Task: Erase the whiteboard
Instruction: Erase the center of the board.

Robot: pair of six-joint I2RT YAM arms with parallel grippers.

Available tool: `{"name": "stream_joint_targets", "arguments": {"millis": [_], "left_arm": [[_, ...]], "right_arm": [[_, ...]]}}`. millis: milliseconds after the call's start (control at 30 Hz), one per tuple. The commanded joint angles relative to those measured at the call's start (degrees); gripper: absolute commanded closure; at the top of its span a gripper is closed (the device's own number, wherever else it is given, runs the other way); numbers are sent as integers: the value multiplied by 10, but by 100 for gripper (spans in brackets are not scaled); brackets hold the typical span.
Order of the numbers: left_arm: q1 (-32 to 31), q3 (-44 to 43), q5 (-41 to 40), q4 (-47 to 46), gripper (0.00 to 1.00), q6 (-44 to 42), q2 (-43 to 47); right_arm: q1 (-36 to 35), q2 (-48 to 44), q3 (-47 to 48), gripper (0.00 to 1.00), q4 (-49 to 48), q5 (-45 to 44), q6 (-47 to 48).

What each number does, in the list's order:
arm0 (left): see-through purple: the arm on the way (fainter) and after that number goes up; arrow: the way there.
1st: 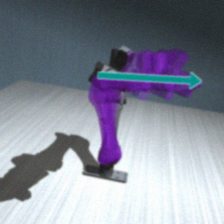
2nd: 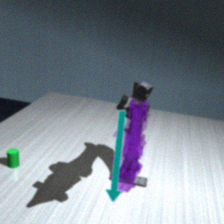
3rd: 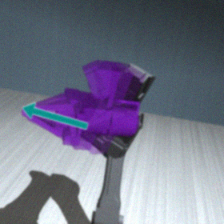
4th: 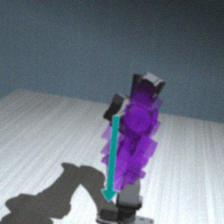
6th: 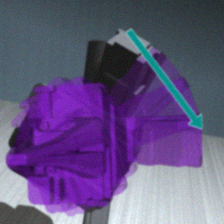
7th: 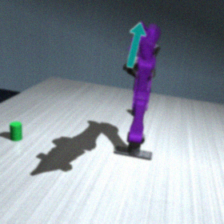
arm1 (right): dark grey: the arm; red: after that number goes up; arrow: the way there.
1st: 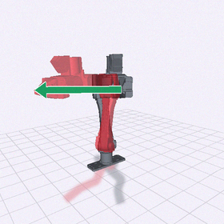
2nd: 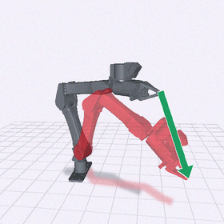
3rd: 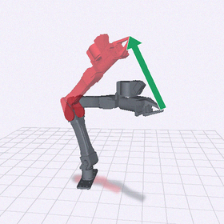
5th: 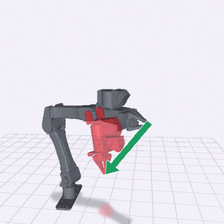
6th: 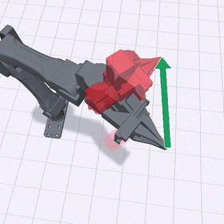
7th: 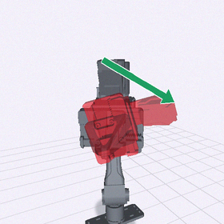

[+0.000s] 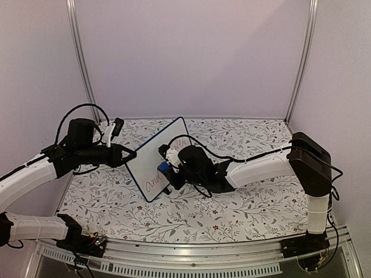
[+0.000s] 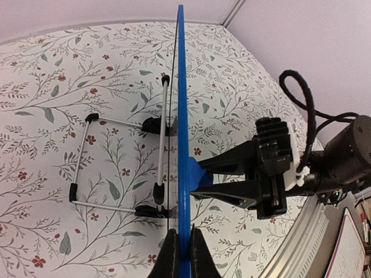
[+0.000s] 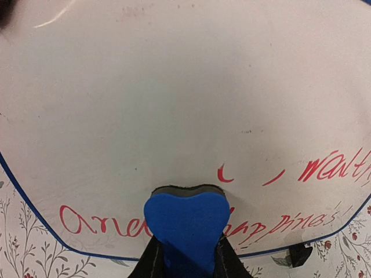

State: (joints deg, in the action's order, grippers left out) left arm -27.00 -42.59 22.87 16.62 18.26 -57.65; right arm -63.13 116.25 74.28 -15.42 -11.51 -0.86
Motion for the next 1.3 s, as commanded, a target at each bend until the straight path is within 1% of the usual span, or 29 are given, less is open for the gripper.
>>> {"name": "stream_joint_targets", "arguments": {"millis": [0, 267, 300, 433, 600, 767, 900, 1067, 1267], "left_arm": [[-9, -1, 40, -21, 100, -3, 9], [-9, 0, 37, -20, 100, -2, 5], [-9, 0, 37, -21, 100, -2, 4], [-9, 0, 37, -21, 100, -3, 5], [-9, 0, 37, -21, 100, -3, 6], [-9, 0, 37, -21, 100, -2, 9], [-9, 0, 39, -21, 100, -3, 9], [-9, 0, 40, -21, 100, -2, 8], [-9, 0, 40, -21, 100, -2, 6]], "right_arm": [[8, 14, -12, 84, -2, -3, -21], [13, -14, 42, 84, 9, -11, 2], [13, -20, 48, 84, 11, -12, 22], [19, -27, 63, 84, 13, -15, 36], [29, -9, 55, 84, 12, -10, 29], [33, -5, 6, 84, -4, -3, 11], [33, -3, -15, 85, -13, 2, -10], [33, 3, -4, 85, -16, 10, -9], [34, -8, 45, 84, -9, 13, 20]]}}
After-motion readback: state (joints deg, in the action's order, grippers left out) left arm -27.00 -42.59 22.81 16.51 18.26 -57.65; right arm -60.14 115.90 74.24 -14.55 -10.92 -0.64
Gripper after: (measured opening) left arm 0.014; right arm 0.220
